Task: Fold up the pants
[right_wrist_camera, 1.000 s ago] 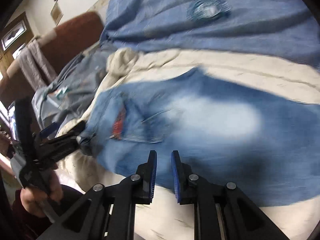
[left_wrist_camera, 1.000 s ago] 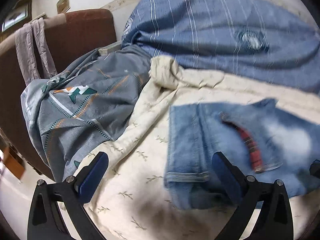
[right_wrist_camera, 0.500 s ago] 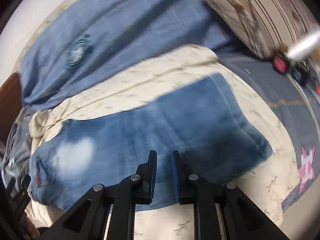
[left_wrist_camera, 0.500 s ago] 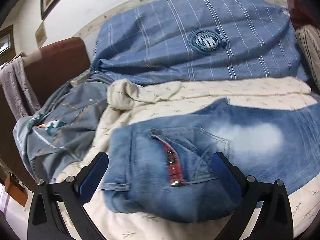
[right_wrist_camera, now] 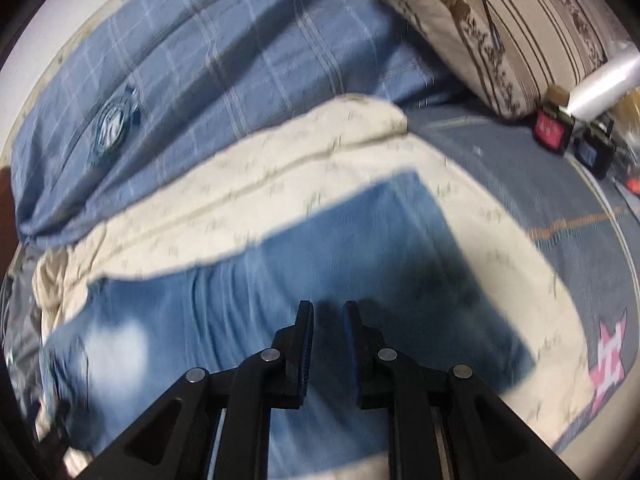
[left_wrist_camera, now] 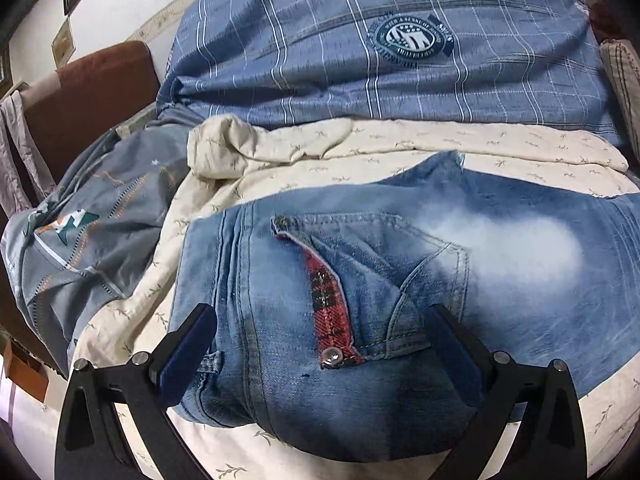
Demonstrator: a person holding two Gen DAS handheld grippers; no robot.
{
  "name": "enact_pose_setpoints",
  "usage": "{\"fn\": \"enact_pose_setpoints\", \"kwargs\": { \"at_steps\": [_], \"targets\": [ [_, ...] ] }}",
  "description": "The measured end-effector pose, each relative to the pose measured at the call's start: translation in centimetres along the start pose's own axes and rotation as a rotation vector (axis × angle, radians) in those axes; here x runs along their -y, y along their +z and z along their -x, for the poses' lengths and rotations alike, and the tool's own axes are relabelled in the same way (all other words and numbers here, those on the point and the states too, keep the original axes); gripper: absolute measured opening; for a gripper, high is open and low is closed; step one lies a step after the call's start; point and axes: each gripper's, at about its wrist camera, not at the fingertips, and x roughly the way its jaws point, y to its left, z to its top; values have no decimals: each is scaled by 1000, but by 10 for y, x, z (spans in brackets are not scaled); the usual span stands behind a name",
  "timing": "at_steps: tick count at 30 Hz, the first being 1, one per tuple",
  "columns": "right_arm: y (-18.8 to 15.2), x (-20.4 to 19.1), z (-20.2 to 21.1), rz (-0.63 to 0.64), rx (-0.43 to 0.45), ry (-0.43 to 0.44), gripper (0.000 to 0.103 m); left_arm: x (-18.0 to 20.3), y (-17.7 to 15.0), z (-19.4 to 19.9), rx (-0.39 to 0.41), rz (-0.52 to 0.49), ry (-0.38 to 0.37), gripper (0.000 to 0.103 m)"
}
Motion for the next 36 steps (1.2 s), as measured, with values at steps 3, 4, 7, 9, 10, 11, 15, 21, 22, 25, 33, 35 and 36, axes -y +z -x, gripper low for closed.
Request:
{"fn": "enact_pose_setpoints", "kwargs": {
  "at_steps": [3, 4, 7, 9, 10, 11, 15, 21, 22, 25, 33, 35, 36],
  "targets": [
    [16, 1, -23, -24, -12, -5, 18, -3, -1, -5, -14, 0, 0, 103],
    [20, 2, -32, -32, -23, -6, 18, -3, -1, -6, -17, 2, -5, 103],
    [22, 5, -52, -72, -60, -5, 18, -4, -1, -8, -16, -3, -11, 103],
    [25, 4, -53, -74, -56, -7, 18, -3, 0, -8, -16, -10, -15, 103],
    [24, 4, -51, -77, -49, -6, 18, -4, 0, -8, -17, -10, -18, 103],
    [23, 3, -47, -80, -34, -1, 18, -5, 1, -7, -14, -6, -21, 103],
    [15, -5, -21, -37, 47, 60, 19, -15, 5, 9, 52, 30, -16, 103],
    [-13, -24, 32, 48, 171, 181, 19, -36, 9, 41, 124, 86, 26, 103],
    [-17, -28, 40, 62, 194, 195, 19, -40, 11, 48, 134, 94, 33, 103],
    [-32, -39, 61, 94, 246, 234, 19, -53, 14, 70, 169, 117, 53, 103],
    [-75, -56, 108, 204, 361, 262, 19, -88, 23, 132, 264, 190, 77, 103],
    [-82, -54, 114, 212, 380, 258, 19, -94, 24, 144, 286, 200, 82, 103],
    [-86, -52, 117, 213, 388, 257, 19, -97, 24, 152, 298, 207, 82, 103]
  ]
}}
